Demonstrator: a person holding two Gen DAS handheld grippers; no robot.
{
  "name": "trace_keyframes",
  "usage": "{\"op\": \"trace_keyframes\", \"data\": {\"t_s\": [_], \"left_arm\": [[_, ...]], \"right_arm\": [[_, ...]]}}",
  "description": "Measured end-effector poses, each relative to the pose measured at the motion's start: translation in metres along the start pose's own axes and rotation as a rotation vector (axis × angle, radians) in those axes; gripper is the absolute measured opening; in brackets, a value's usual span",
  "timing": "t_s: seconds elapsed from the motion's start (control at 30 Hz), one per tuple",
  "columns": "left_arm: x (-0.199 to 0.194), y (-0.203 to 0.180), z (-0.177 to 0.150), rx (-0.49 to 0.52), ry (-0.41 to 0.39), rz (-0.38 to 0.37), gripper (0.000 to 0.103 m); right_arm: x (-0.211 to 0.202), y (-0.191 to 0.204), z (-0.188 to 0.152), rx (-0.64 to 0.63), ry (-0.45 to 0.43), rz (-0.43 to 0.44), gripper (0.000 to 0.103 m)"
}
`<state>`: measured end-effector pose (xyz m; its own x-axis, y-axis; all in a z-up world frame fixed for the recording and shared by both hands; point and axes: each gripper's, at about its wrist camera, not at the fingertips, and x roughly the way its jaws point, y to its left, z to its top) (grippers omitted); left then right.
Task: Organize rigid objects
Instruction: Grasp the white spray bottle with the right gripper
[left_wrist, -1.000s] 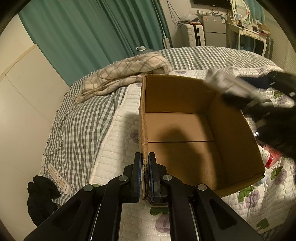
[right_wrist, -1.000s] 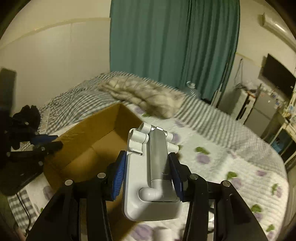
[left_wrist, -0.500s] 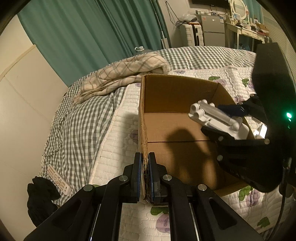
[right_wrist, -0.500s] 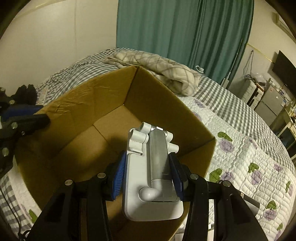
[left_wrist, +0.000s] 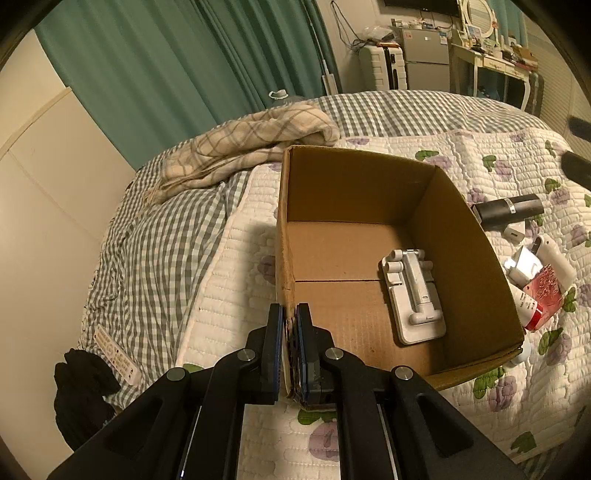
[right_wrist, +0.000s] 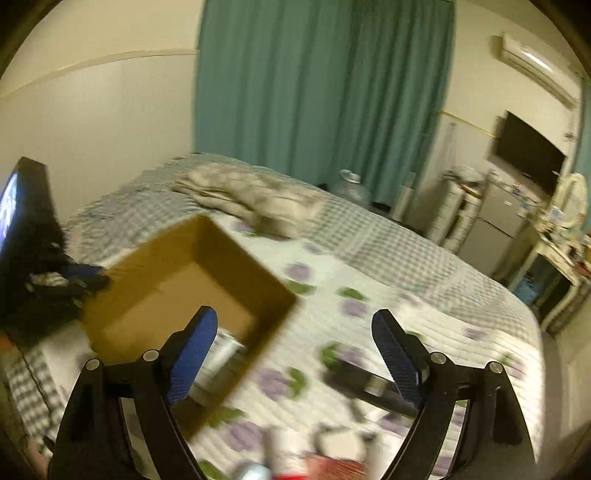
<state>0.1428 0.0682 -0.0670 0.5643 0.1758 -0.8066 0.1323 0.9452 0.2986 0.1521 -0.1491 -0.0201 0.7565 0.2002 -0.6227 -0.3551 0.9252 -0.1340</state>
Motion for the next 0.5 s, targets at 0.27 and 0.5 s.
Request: {"op": "trace_keyframes", "data": {"t_s": [0.27, 0.5], "left_arm": [[-0.002, -0.001, 0.000, 0.001, 0.010, 0.009, 0.007], [-0.006, 0.000, 0.002, 0.011, 0.009, 0.025, 0.007]], "right_arm": [[0.040, -0.067, -0.091, 0.063, 0.234, -0.152, 0.086], [0.086, -0.089, -0.150, 0.149, 0.427, -0.116, 0.055]]}}
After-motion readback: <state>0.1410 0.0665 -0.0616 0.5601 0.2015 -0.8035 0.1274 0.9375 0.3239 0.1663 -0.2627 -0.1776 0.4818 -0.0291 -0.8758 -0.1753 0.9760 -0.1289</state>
